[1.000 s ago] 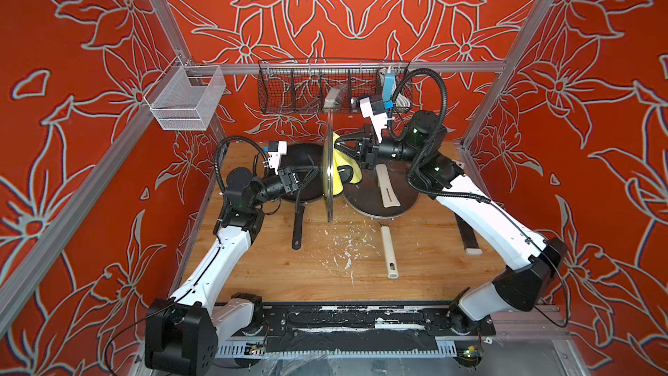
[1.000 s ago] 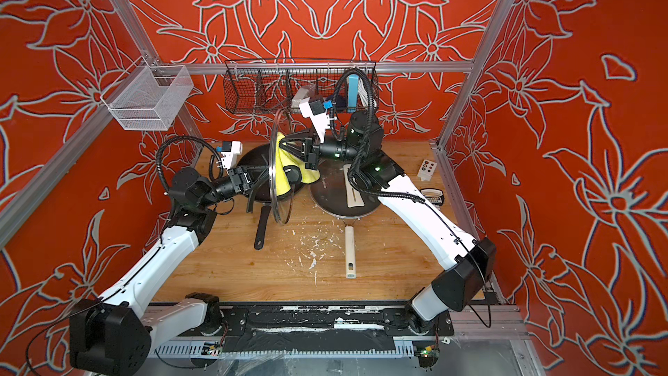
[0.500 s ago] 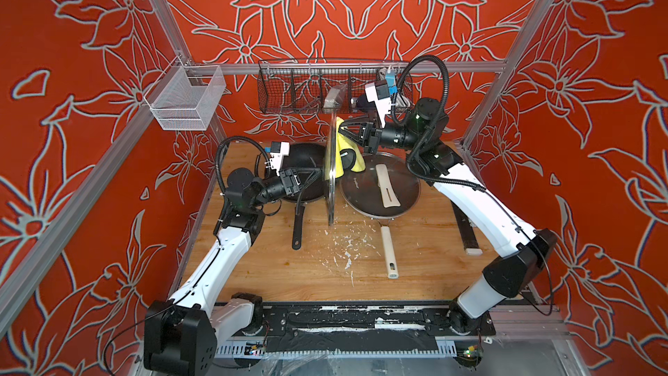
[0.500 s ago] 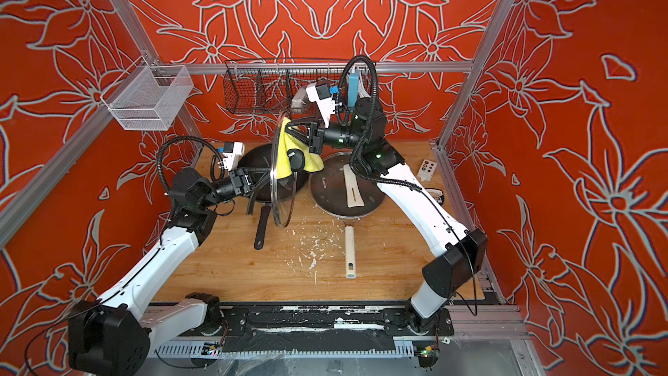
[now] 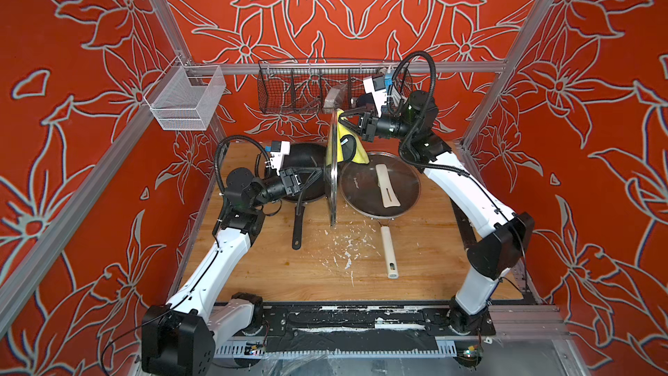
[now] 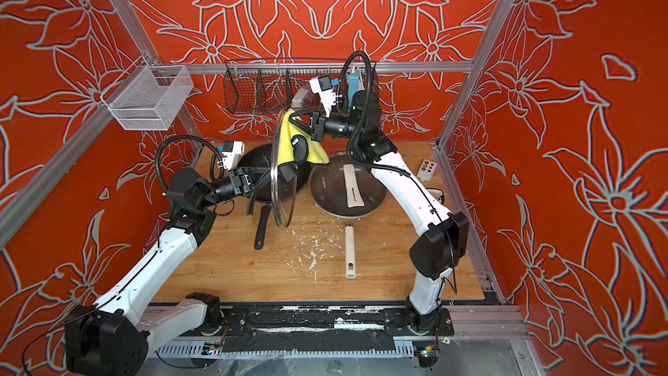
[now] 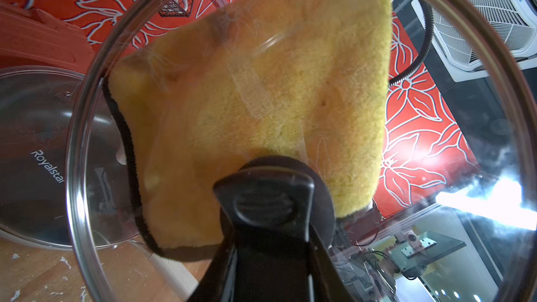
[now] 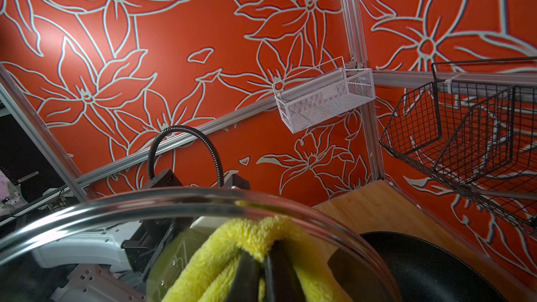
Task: Wipe the pot lid with a cloth
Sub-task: Wipe the pot lid.
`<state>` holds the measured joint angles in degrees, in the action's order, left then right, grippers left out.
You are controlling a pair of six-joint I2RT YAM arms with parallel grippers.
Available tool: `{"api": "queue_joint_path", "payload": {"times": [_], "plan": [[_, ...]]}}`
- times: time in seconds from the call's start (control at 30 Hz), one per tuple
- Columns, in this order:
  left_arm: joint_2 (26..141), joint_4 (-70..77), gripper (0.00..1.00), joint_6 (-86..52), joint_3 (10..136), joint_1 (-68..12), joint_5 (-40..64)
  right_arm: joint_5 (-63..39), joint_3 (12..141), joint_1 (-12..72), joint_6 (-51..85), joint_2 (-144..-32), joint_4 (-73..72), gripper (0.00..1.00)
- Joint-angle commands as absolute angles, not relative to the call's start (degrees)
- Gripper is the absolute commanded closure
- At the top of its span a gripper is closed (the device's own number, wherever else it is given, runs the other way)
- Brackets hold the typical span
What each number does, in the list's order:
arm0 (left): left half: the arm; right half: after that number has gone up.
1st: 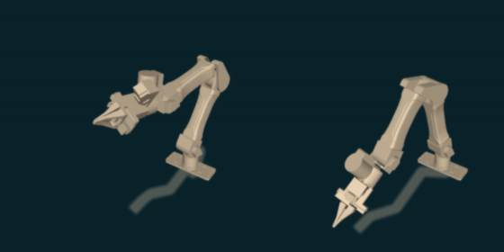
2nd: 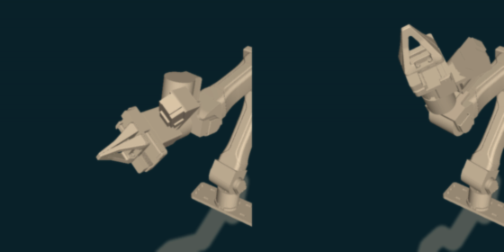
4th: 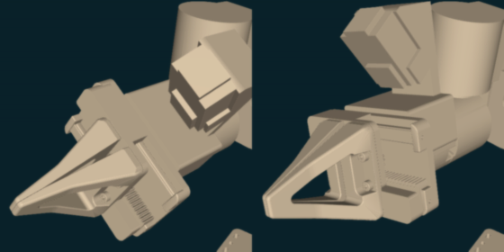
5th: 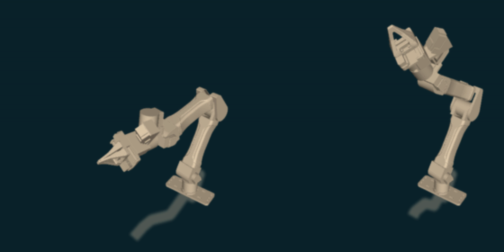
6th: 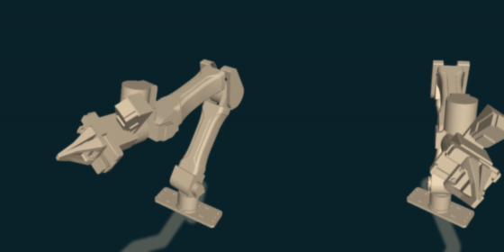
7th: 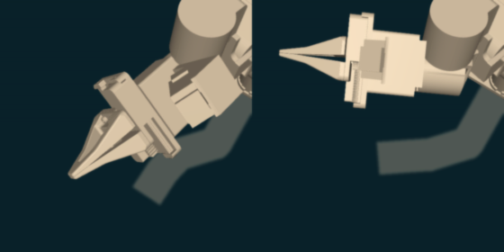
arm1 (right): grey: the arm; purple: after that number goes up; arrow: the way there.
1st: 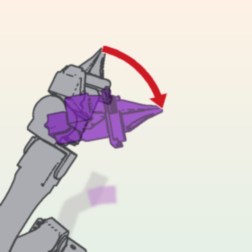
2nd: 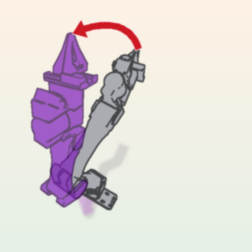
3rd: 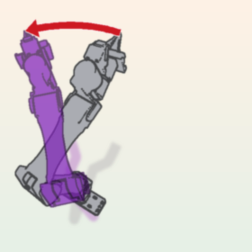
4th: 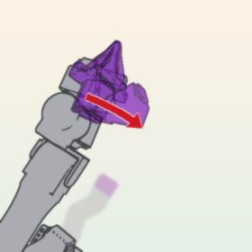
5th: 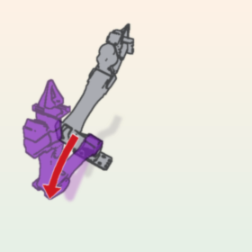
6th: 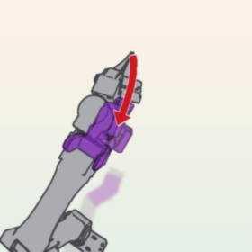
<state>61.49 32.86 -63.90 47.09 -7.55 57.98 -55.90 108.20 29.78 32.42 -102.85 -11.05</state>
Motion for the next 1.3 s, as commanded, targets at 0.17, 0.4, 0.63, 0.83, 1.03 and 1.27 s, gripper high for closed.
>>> {"api": "queue_joint_path", "payload": {"times": [0.17,0.4,0.63,0.83,1.03,1.27], "plan": [[57.2,38.3,1.00,-59.8,51.9,-9.7,66.1,-54.6,111.5,28.7,33.2,-108.1,-12.5,1.00],[54.8,37.2,1.00,-59.0,52.0,-9.7,65.4,-55.5,107.4,28.6,34.8,-108.7,-16.0,1.00],[54.3,37.3,1.00,-59.3,52.8,-9.7,64.8,-55.4,102.8,28.6,34.2,-108.2,-17.4,1.00],[53.6,36.3,1.00,-58.6,53.7,-9.7,64.0,-56.3,99.5,28.7,36.1,-107.9,-20.7,1.00],[53.6,37.1,1.00,-58.8,52.7,-9.6,62.8,-57.1,94.6,29.0,35.8,-105.5,-21.3,1.00],[54.7,41.6,1.00,-61.2,51.1,-9.7,60.3,-57.9,89.4,30.7,34.1,-101.9,-20.1,1.00]]}}
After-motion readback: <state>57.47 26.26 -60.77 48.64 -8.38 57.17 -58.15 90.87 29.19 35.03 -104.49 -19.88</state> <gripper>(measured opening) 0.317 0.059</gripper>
